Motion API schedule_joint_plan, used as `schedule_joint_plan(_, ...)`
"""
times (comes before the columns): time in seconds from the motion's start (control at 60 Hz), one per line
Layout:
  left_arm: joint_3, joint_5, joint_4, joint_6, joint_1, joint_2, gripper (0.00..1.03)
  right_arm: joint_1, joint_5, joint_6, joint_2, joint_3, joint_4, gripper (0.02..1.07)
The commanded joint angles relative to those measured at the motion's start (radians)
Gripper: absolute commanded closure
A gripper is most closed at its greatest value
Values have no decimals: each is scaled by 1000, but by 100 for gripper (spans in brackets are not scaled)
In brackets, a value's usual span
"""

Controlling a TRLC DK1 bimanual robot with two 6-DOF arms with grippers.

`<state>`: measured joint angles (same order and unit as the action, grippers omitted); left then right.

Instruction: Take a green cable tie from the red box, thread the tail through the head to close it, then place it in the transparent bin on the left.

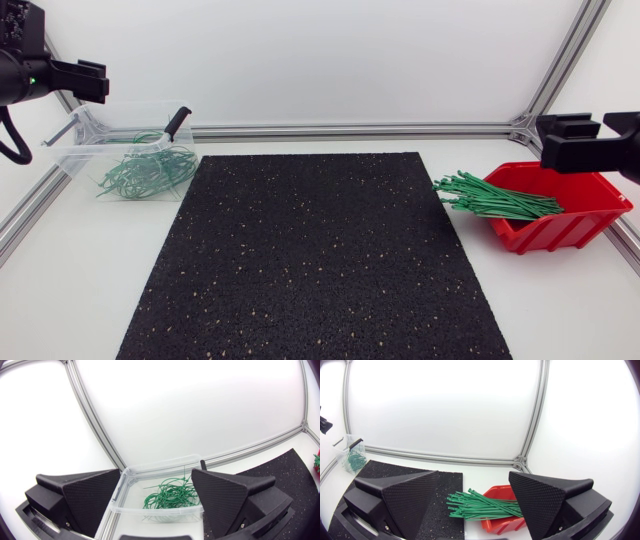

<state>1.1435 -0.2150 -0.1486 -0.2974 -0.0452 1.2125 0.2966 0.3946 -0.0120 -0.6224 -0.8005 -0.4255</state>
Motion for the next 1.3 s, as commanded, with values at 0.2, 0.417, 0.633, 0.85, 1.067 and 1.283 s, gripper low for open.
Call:
schedule_joint_plan(0.2,-174,0,38,-57,54,-195,4,-63,9,-123,162,127,56,5)
schedule_joint_plan(0.417,-284,2,66,-40,54,-284,4,-139,1,-195,273,222,106,5)
schedule_joint_plan(0.633,-403,2,116,24,62,-400,4,-154,-2,-227,401,299,102,5)
schedule_joint_plan(0.85,-533,2,175,89,70,-538,4,-184,-84,-177,451,407,170,5)
schedule_joint_plan(1.067,-630,2,205,116,80,-591,5,-216,-172,-124,500,518,242,5)
schedule_joint_plan(1.283,-717,2,230,132,90,-668,5,-247,-259,-71,548,628,314,5)
